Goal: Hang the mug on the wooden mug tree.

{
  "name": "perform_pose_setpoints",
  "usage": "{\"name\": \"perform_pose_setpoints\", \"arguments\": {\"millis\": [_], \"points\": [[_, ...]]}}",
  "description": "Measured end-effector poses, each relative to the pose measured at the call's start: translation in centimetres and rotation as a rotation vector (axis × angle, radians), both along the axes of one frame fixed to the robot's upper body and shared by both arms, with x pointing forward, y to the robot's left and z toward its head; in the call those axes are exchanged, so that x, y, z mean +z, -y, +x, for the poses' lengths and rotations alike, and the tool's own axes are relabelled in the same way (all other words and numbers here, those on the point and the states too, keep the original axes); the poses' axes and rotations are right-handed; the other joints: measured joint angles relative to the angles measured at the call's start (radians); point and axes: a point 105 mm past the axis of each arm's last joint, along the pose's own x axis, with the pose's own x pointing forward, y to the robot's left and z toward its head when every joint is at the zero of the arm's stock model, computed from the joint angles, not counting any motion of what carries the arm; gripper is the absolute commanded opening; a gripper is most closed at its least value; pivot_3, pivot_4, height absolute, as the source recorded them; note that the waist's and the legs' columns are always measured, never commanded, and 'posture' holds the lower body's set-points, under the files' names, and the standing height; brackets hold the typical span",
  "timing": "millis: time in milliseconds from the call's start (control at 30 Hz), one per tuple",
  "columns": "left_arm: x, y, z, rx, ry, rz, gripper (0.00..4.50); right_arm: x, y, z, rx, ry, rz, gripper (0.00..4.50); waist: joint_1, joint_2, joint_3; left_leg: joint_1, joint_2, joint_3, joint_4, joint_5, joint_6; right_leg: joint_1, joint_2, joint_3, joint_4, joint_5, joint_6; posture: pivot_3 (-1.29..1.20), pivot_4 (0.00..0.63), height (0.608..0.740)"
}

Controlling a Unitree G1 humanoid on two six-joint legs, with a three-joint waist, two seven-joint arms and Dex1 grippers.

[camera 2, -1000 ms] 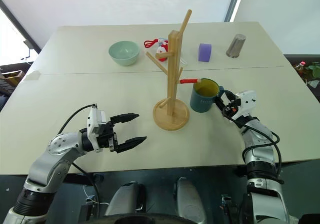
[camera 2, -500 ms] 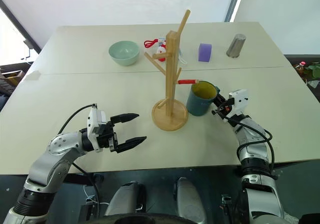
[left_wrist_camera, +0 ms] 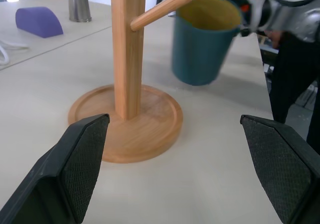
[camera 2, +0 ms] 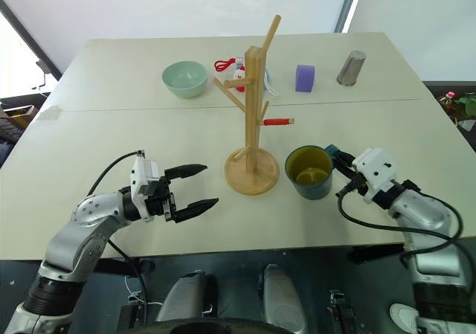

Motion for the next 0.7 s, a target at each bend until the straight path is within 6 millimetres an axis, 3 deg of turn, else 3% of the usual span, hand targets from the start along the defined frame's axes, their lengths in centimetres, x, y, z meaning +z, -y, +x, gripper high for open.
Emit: {"name": "perform_pose_setpoints", "arguments": {"millis": [200, 567, 700], "points": [[-0.1, 0.1, 0.4, -0.036, -0.003, 0.003, 4.5, 4.2, -3.3, -1.8, 0.153, 0.043, -0.125, 0.03, 0.003, -0.001, 0.0, 0.0, 0.0, -0.002, 0.0, 0.0, 0.0, 0.0, 0.002, -0.001, 0.0, 0.0, 0.0, 0.0, 0.15, 0.74], [0.4, -0.2, 0.7, -0.047, 0.004, 0.002, 4.5, 8.9, -5.7, -1.2, 0.208, 0.128, -0.189, 0.03, 0.004, -0.002, 0.001, -0.003, 0.0, -0.001, 0.0, 0.0, 0.0, -0.001, 0.0, -0.001, -0.002, 0.0, 0.0, 0.0, 0.15, 0.74], [0.5, -0.6, 0.8, -0.03, -0.002, -0.006, 4.5, 9.5, -6.3, -1.0, 0.227, 0.13, -0.192, 0.03, 0.004, -0.002, 0.001, -0.003, 0.0, -0.001, 0.0, 0.0, 0.0, -0.001, 0.0, -0.001, -0.002, 0.0, 0.0, 0.0, 0.15, 0.74]]}}
